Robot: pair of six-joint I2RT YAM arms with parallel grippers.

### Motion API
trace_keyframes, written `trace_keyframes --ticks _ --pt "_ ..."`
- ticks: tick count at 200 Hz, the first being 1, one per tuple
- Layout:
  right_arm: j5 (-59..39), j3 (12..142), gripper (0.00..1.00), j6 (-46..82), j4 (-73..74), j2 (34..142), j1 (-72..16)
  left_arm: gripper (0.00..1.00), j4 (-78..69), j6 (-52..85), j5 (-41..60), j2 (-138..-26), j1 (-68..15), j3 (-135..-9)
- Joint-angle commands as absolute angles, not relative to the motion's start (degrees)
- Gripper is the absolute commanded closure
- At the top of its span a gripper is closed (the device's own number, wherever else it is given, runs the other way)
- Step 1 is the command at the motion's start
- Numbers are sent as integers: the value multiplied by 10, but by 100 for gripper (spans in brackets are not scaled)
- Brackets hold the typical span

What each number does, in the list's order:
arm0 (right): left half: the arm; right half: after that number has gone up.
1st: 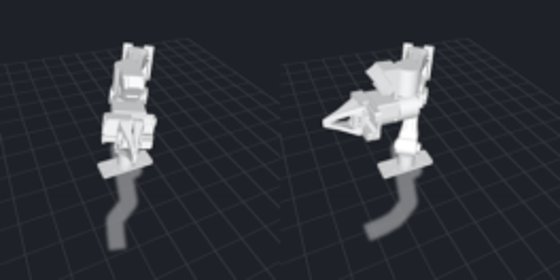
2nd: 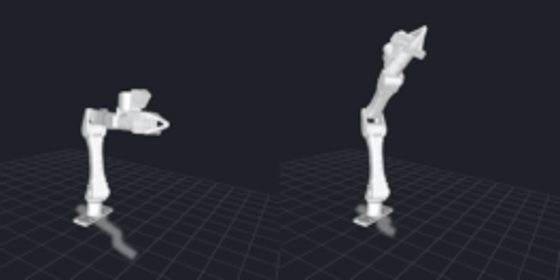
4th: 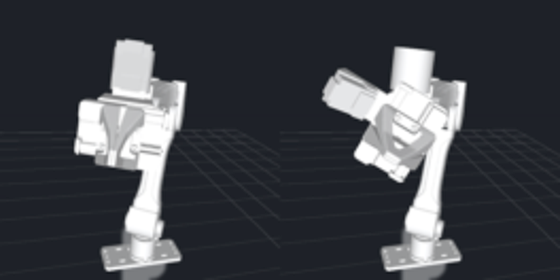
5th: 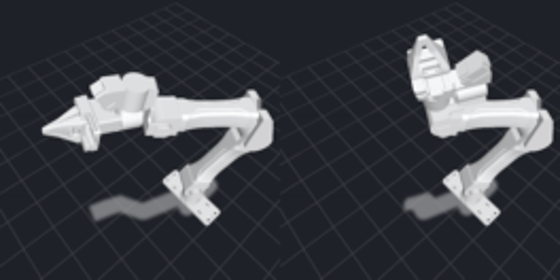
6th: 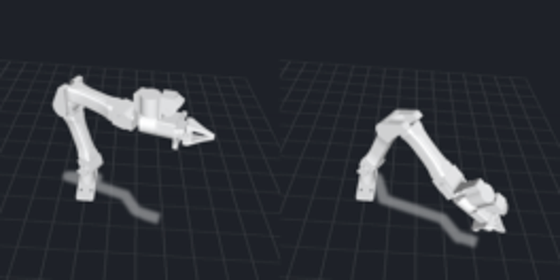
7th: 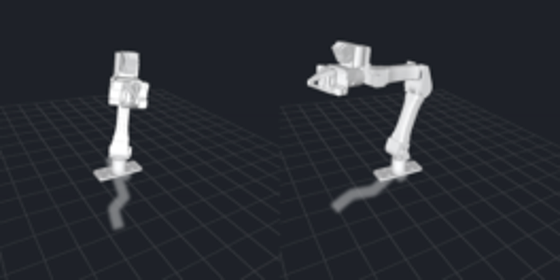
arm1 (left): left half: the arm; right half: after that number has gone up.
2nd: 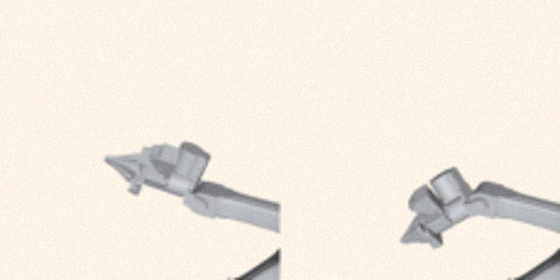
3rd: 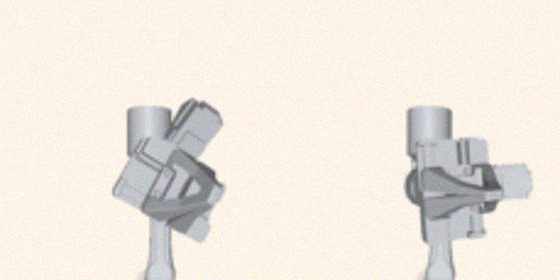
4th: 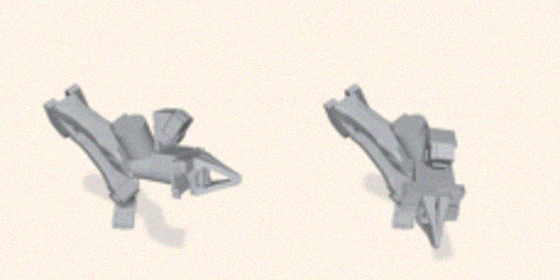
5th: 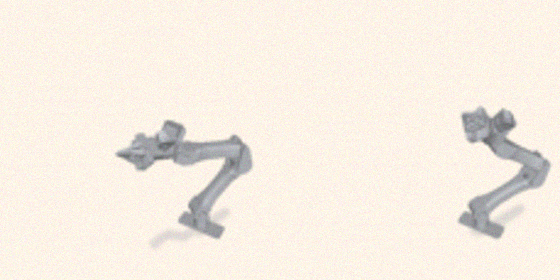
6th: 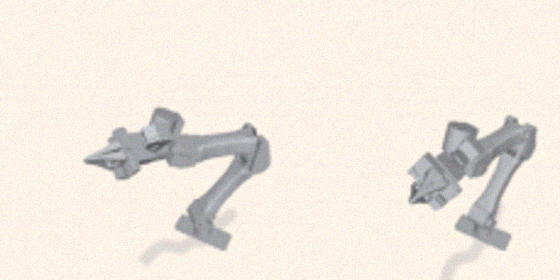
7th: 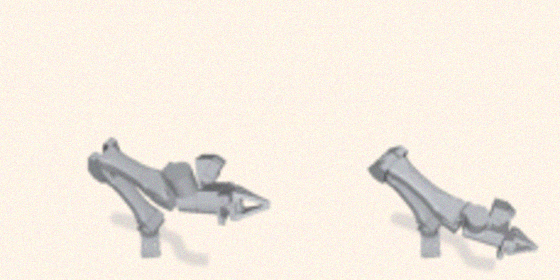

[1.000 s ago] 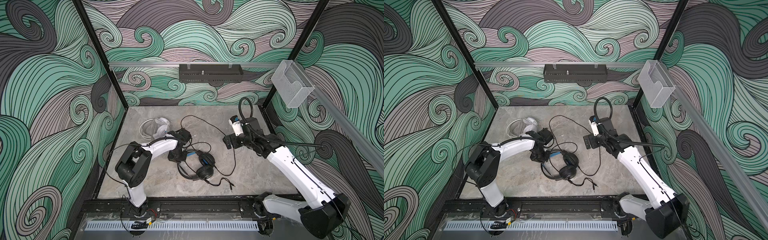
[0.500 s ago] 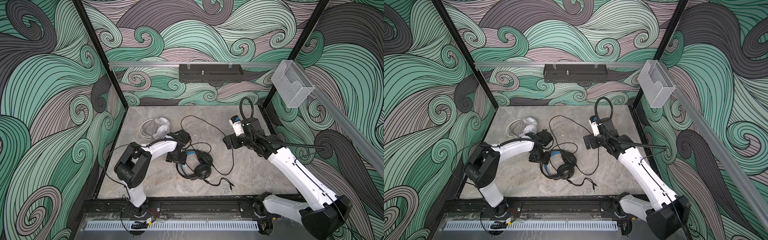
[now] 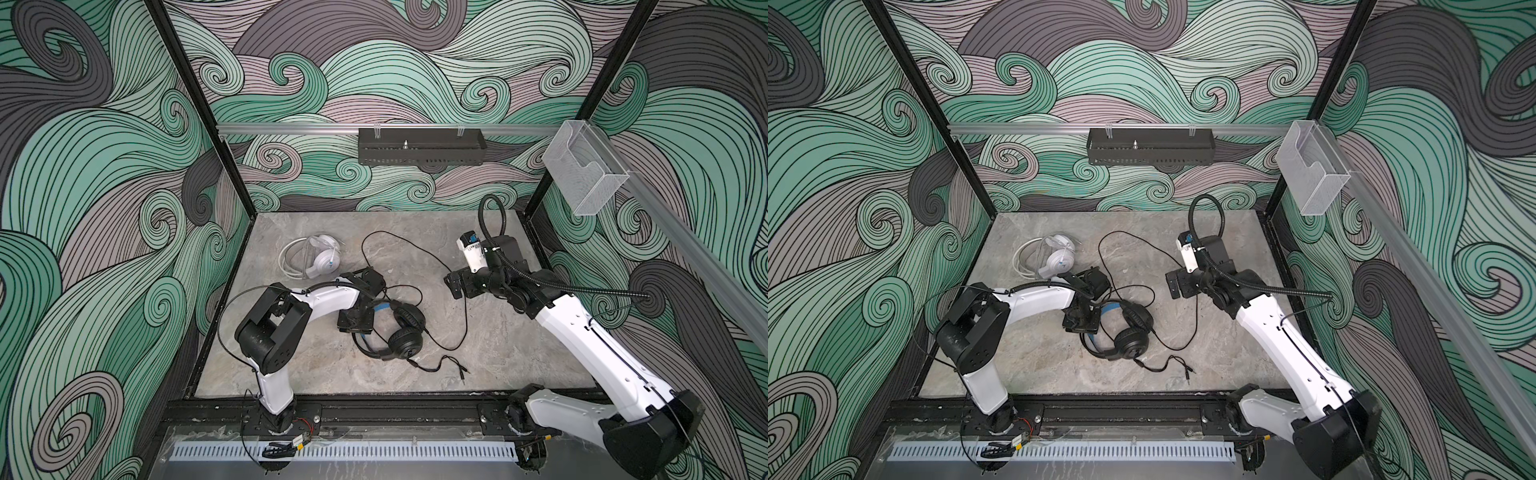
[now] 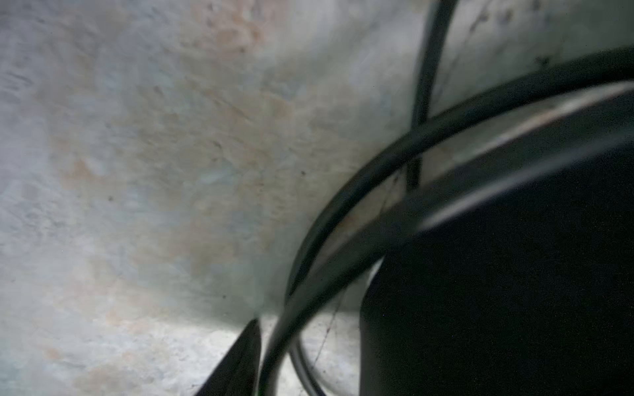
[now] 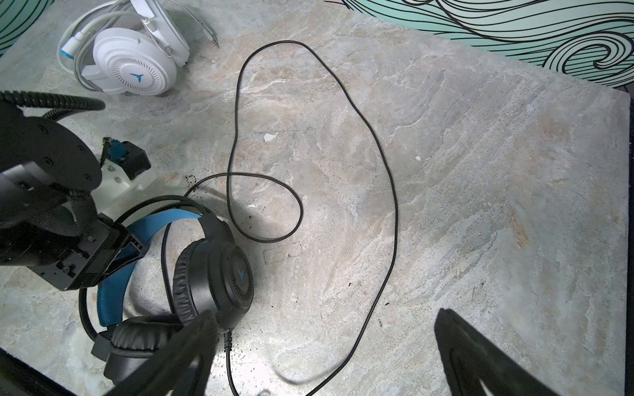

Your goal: Wrap the headphones

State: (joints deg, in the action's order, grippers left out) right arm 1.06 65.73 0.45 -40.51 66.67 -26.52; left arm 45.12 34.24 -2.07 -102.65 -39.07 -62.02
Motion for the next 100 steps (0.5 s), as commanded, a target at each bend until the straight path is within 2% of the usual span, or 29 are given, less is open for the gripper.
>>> trace_keyframes --ticks 1,42,53,100 --pt "12 653 1 4 -403 673 -268 57 445 367 -38 -1069 -400 -597" --pt "12 662 0 1 -402 676 -271 88 453 362 -78 -1067 -399 -610" --pt "11 661 0 -1 -404 672 -271 100 454 355 -91 -1057 -400 -616" --pt "-31 610 0 -12 -408 599 -271 100 487 288 -136 -1004 -400 -722"
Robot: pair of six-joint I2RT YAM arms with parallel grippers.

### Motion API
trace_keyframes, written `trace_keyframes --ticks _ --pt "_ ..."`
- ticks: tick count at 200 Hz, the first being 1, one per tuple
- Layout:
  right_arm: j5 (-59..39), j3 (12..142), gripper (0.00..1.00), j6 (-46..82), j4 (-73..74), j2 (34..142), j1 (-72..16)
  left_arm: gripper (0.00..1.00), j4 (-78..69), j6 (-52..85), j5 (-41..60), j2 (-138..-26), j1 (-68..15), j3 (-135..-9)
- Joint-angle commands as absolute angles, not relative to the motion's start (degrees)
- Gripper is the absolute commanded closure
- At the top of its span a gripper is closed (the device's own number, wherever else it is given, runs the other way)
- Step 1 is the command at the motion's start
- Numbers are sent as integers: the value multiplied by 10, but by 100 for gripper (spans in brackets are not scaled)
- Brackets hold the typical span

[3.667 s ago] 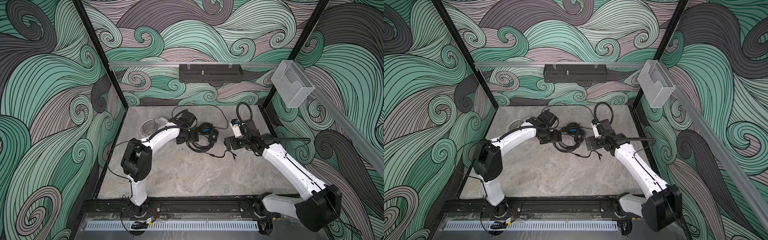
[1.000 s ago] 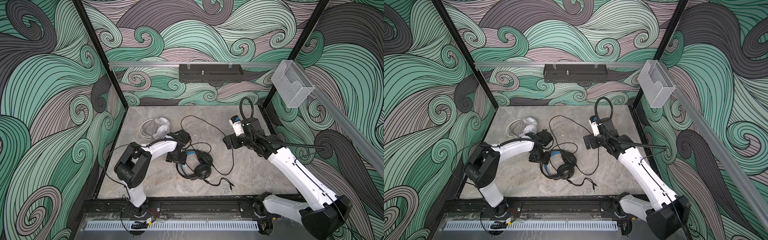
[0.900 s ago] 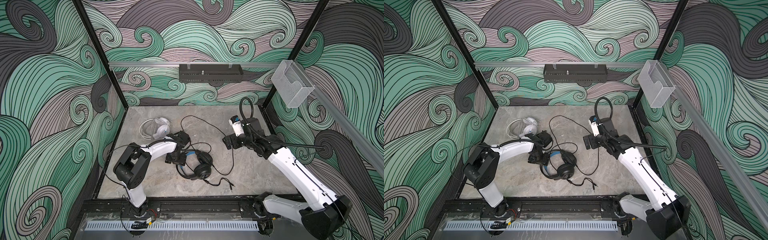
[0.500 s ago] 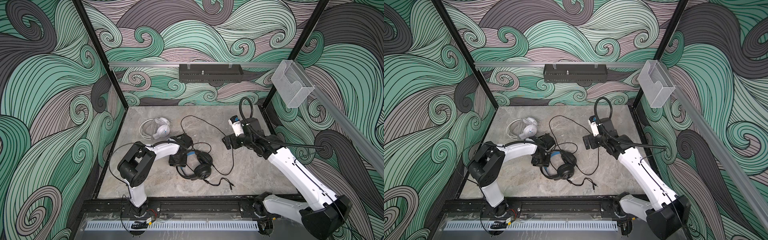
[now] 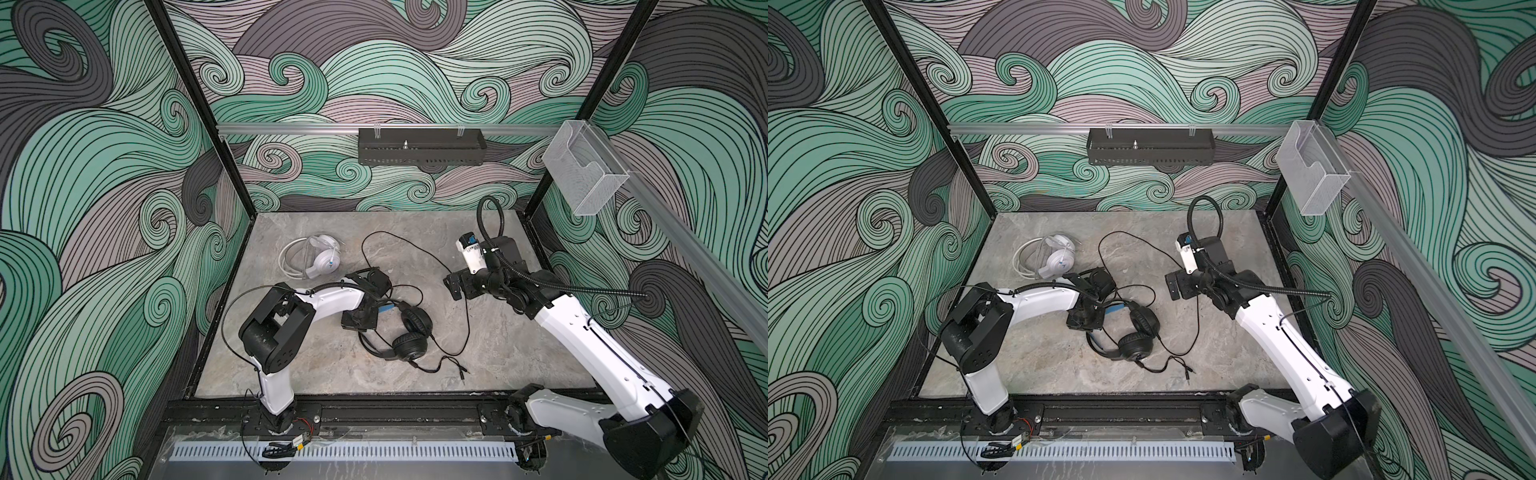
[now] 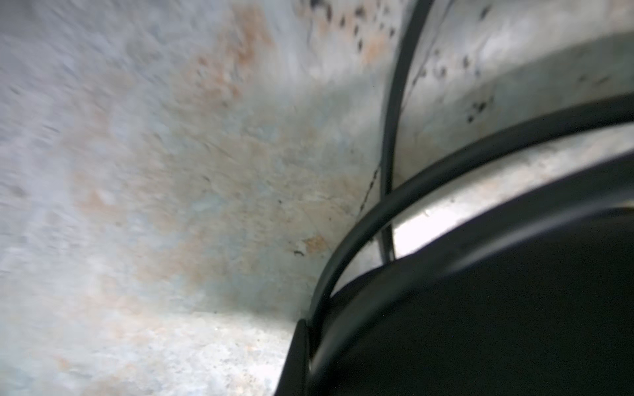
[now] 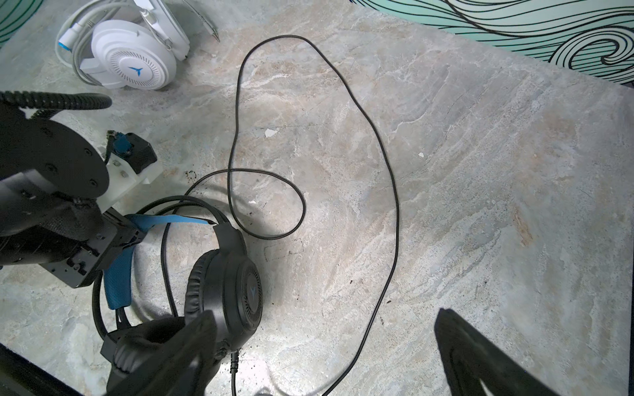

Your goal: Wrap the headphones

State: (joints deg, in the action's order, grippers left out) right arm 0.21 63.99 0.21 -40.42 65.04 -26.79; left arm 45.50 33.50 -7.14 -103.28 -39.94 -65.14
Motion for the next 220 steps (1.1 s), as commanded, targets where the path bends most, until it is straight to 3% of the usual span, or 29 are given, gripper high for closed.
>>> trace_keyframes --ticks 1,82,159,220 --pt "-33 608 0 -12 -407 597 -271 100 489 285 -136 -1001 -400 -726" --pt "-190 459 0 43 -209 405 -272 100 527 50 -220 -880 -396 -978" --pt "-320 431 1 105 -100 448 -272 100 586 20 -208 -880 -394 -1131" --pt "-348 402 0 126 -25 473 -272 100 604 44 -151 -877 -384 -1190"
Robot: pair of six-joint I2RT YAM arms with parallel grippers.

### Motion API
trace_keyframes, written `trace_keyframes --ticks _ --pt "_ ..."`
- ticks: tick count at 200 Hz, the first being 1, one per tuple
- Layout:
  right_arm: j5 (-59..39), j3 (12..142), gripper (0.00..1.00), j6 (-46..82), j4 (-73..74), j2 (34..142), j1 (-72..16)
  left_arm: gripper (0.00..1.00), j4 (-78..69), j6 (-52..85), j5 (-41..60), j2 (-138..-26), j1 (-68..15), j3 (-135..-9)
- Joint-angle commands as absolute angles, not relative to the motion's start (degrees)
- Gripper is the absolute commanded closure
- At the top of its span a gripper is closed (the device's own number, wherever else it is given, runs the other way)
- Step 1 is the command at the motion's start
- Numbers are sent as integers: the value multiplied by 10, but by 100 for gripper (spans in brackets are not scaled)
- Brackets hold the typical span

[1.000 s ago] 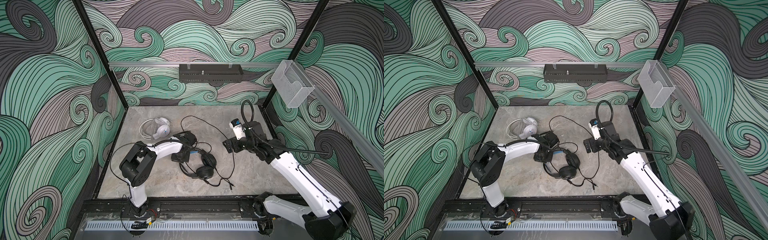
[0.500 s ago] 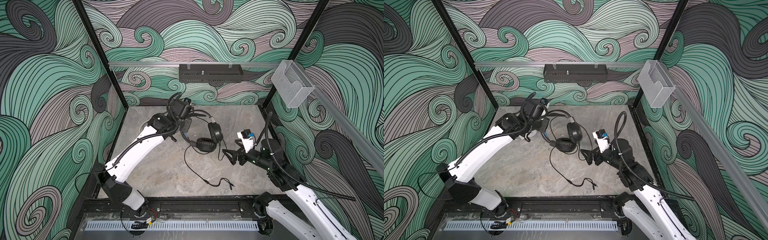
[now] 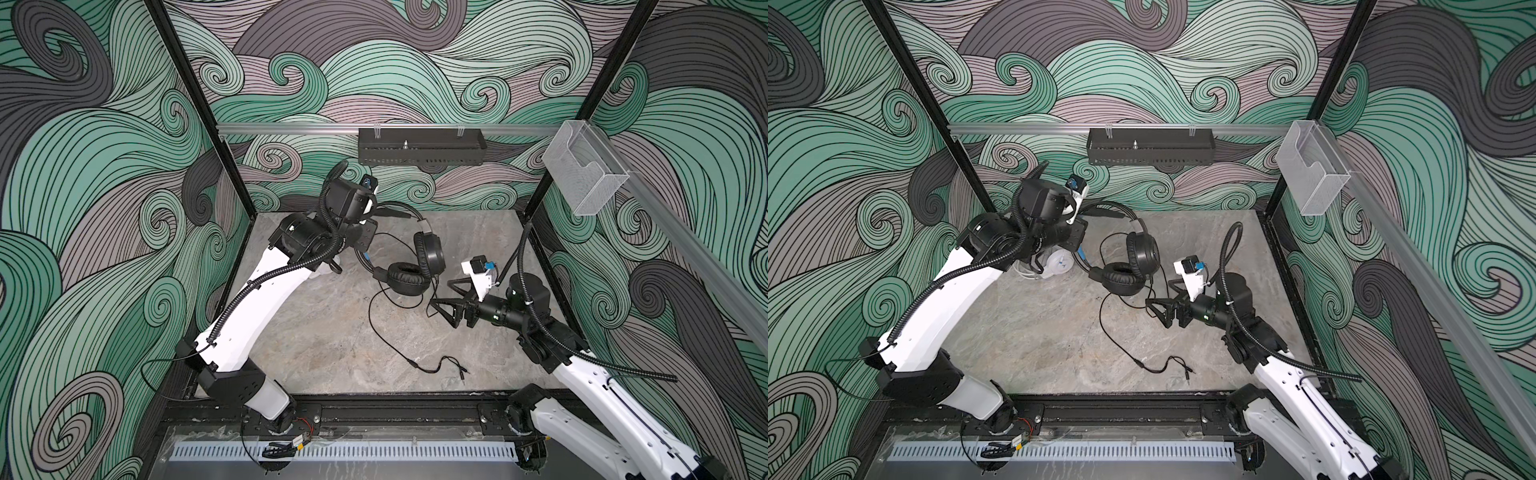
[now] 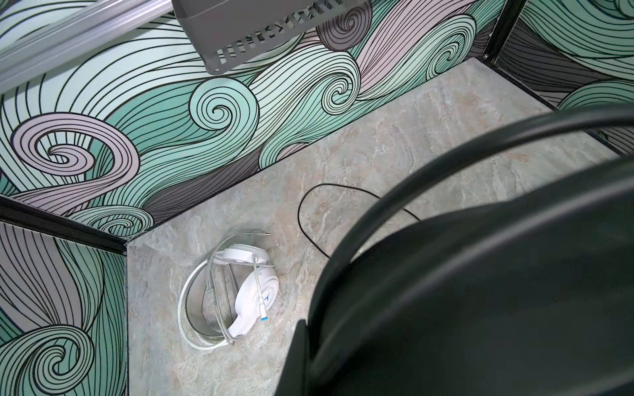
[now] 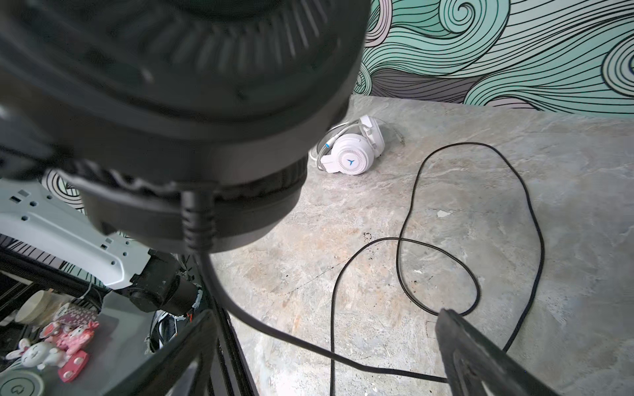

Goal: Wrap the headphones
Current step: 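Lift the black headset with the left gripper while the right gripper approaches its cable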

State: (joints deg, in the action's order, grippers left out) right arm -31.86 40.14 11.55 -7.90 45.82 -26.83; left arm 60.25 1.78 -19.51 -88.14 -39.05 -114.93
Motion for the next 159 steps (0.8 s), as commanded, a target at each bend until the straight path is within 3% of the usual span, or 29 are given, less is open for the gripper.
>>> trace_keyframes --ticks 1,58,90,159 --pt "-348 402 0 126 -24 474 -272 100 604 44 -150 -876 -383 -1191" --pt "-363 410 3 126 27 532 -280 100 645 68 -114 -886 -378 -1275" --pt "-355 407 18 130 25 538 -293 100 647 96 -82 -887 -369 -1296" --pt "-346 403 26 120 28 551 -305 100 642 142 -21 -875 -350 -1324"
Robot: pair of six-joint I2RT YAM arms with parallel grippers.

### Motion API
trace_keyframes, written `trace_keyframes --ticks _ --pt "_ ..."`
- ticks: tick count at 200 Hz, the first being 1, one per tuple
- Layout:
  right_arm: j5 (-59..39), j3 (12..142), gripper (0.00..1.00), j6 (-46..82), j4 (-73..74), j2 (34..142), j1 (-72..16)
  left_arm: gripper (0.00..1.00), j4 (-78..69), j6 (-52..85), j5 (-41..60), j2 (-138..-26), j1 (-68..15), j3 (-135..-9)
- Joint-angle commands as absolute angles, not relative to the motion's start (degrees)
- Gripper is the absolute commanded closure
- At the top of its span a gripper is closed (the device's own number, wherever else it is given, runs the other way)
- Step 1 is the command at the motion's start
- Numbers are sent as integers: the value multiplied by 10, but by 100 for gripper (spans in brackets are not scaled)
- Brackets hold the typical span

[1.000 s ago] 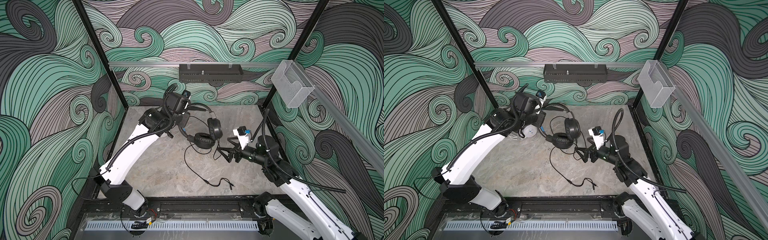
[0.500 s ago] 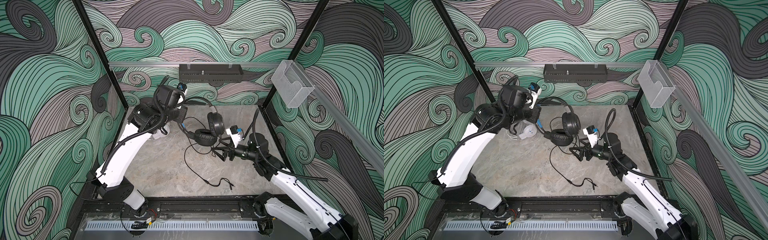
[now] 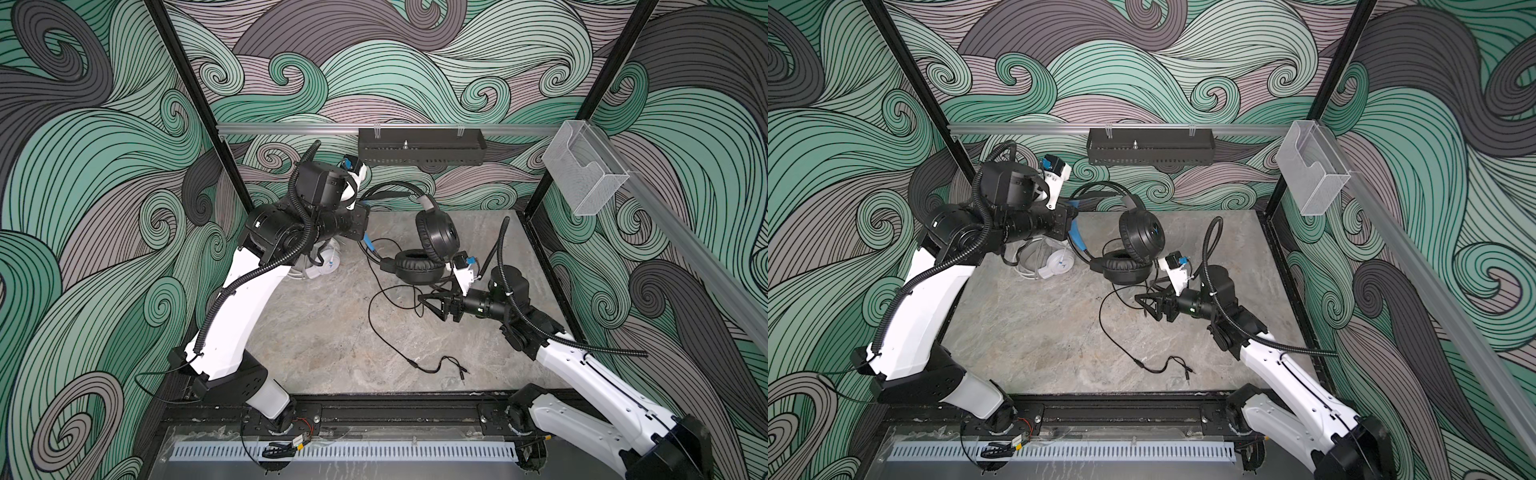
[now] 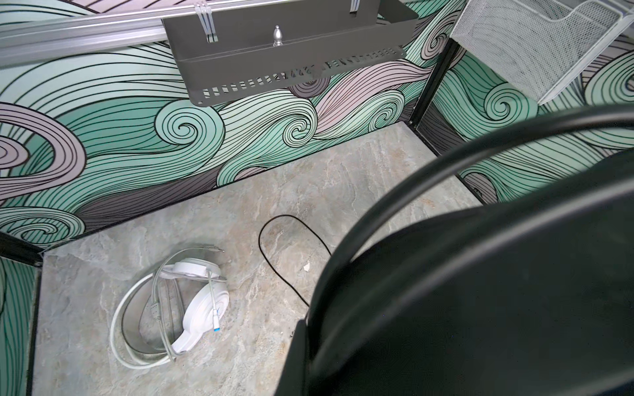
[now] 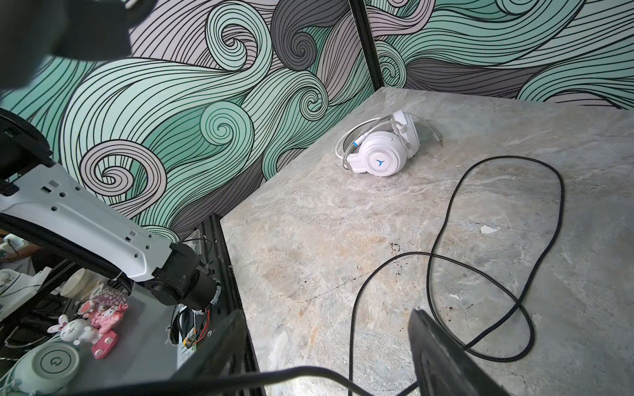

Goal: Wrap the headphones
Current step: 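Lift the black headset with the left gripper while the right gripper approaches its cable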

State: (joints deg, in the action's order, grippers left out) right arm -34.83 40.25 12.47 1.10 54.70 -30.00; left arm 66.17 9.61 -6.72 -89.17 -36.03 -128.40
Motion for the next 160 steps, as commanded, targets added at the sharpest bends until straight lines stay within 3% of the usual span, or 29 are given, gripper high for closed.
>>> trace_keyframes --ticks 1,52,115,160 --pt "-346 403 26 120 28 551 -305 100 643 142 -20 -875 -349 -1325" --pt "-350 412 26 117 51 575 -321 100 646 153 -9 -862 -331 -1338" --pt "-350 412 56 114 56 579 -328 100 649 187 31 -853 -288 -1339" --pt "-348 415 54 115 75 598 -333 100 643 203 63 -845 -260 -1331"
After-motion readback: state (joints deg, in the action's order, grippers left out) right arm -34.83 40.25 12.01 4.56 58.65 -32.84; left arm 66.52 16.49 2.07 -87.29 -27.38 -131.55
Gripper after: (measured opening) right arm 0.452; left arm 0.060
